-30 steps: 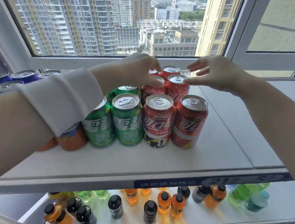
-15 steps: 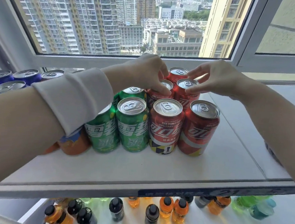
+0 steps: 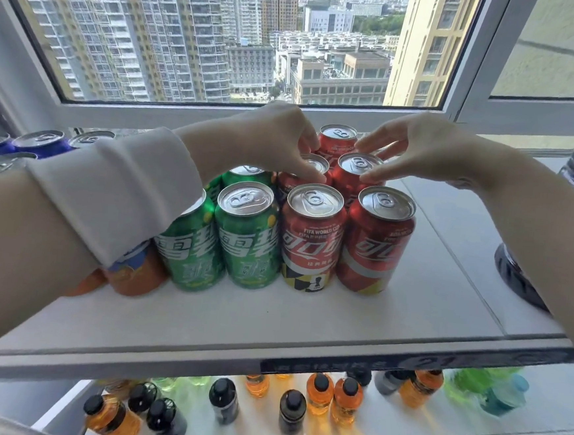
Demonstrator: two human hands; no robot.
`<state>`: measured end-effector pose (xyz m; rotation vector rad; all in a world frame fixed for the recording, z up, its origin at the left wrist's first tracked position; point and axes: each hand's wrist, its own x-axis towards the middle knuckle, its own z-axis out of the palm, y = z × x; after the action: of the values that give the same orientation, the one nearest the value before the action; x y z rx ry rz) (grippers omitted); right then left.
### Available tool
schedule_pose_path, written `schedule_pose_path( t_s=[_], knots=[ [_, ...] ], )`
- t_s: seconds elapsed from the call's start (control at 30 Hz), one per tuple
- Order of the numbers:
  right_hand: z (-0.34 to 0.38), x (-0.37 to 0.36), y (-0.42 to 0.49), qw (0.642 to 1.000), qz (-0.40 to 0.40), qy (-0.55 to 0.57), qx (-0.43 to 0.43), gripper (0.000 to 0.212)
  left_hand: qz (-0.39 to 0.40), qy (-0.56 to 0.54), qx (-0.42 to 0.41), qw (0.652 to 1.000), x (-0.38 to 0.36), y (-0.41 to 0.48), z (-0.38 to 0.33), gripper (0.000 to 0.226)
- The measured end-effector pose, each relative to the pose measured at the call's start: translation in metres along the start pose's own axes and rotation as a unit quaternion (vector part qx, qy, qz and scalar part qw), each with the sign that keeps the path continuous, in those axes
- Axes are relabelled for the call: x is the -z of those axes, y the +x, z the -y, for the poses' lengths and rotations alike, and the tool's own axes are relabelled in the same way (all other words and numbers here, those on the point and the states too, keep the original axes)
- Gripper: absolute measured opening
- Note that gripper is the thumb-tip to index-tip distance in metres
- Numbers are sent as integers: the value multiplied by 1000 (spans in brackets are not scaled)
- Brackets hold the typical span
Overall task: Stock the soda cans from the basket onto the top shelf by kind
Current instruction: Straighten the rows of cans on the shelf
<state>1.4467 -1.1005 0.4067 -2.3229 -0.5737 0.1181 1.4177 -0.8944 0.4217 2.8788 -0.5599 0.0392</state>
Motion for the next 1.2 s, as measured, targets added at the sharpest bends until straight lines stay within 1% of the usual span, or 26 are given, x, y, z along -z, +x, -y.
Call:
schedule_pose_path(
  t_s=[0.13,0.2,0.27,0.33,0.4,0.53,0.57,0.67,0.77,0.97,1.2],
  knots=[
    [4,1,-4,999,11,30,-9,56,27,-19,15,999,2,-7,-3,63],
    [5,0,-14,998,-19,56,-11,62,13,-14,8,1000,6,-18,-7,73],
    [3,-5,-31,993,-73,95,-6,72,-22,-6,-10,1000,7,-34,-14,82],
    [-5,-15,-51,983,-122,140,4,73,-35,-2,-26,999,5,-51,-20,78],
    [-16,-28,-69,975,-148,164,4,78,-33,13,-44,998,-2,-62,-23,71],
    [-34,-62,-93,973,-149,175,-15,93,-32,43,-49,997,-16,-70,-25,69],
    [-37,-70,-95,971,-152,183,-16,92,-32,44,-48,997,-19,-70,-25,67],
    [-42,-81,-97,963,-181,200,-21,79,-39,26,-54,997,-23,-68,-24,61],
    [-44,-83,-96,961,-197,193,-18,71,-47,19,-57,997,-23,-67,-23,61],
    [-42,-83,-93,960,-198,199,-17,69,-57,10,-50,997,-23,-67,-26,60],
    [-39,-81,-93,965,-179,192,-25,71,-51,25,-53,997,-24,-66,-25,61]
  ],
)
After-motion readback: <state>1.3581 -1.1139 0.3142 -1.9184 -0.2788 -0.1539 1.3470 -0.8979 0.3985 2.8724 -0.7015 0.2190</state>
